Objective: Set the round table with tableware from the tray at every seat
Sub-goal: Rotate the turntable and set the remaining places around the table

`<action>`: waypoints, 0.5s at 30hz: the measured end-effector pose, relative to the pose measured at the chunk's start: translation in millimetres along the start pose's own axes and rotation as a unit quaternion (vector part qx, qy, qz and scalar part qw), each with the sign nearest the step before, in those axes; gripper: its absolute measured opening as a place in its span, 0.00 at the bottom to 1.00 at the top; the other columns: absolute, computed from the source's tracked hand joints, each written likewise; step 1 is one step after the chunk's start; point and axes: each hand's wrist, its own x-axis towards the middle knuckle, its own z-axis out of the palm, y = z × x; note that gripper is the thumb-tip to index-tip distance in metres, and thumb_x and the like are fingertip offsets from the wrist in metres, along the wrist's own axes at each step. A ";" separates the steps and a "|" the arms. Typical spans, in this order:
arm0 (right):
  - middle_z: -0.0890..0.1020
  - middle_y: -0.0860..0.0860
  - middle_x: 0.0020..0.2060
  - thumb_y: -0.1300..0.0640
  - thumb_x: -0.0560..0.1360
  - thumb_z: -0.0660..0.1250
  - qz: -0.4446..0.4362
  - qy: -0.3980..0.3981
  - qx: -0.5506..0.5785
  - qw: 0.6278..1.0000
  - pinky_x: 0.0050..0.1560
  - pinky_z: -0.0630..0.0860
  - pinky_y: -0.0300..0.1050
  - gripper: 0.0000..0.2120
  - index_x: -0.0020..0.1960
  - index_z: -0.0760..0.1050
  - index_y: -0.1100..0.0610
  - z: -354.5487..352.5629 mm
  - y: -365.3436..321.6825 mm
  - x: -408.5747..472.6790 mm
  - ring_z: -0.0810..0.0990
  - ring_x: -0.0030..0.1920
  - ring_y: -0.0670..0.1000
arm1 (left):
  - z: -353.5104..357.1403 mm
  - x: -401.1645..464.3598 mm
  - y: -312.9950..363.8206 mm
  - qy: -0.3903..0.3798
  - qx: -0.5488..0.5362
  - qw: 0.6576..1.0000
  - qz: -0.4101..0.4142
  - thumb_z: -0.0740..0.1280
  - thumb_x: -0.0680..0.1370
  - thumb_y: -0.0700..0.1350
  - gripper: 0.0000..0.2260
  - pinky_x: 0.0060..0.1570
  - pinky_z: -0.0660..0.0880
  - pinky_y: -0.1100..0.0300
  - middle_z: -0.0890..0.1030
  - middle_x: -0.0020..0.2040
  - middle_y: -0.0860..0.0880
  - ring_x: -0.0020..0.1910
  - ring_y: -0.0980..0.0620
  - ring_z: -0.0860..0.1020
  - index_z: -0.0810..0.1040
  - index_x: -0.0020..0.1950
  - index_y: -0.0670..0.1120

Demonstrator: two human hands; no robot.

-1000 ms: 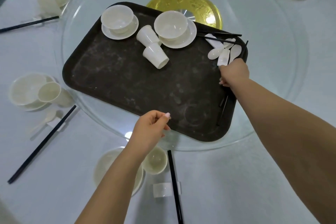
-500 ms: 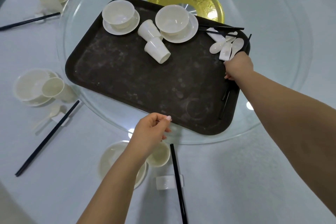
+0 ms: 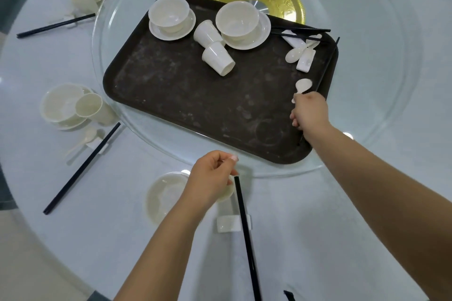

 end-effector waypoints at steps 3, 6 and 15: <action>0.74 0.55 0.27 0.57 0.81 0.58 -0.027 -0.049 0.076 0.995 0.18 0.63 0.35 0.09 0.44 0.71 0.59 2.1 28.9 -60.7 0.68 0.19 0.46 | 2.3 -13.4 -11.7 -0.010 -0.018 1.000 0.003 0.65 0.79 0.50 0.07 0.39 0.73 0.62 0.84 0.38 0.54 0.33 0.59 0.78 0.82 0.48 0.50; 0.74 0.54 0.27 0.57 0.82 0.59 -0.045 -0.125 0.093 0.987 0.20 0.65 0.37 0.10 0.43 0.70 0.58 4.0 60.4 -121.7 0.69 0.20 0.44 | 4.9 -28.8 -25.7 -0.043 -0.079 0.996 -0.027 0.68 0.78 0.51 0.07 0.40 0.76 0.61 0.85 0.43 0.52 0.36 0.57 0.81 0.83 0.49 0.50; 0.78 0.44 0.28 0.55 0.81 0.58 -0.136 -0.292 -0.007 0.947 0.30 0.70 0.36 0.13 0.41 0.70 0.41 8.9 123.4 -229.3 0.74 0.28 0.42 | 16.3 -77.1 -67.1 -0.094 -0.149 0.984 -0.028 0.64 0.80 0.47 0.12 0.55 0.80 0.51 0.85 0.44 0.41 0.46 0.46 0.84 0.84 0.48 0.40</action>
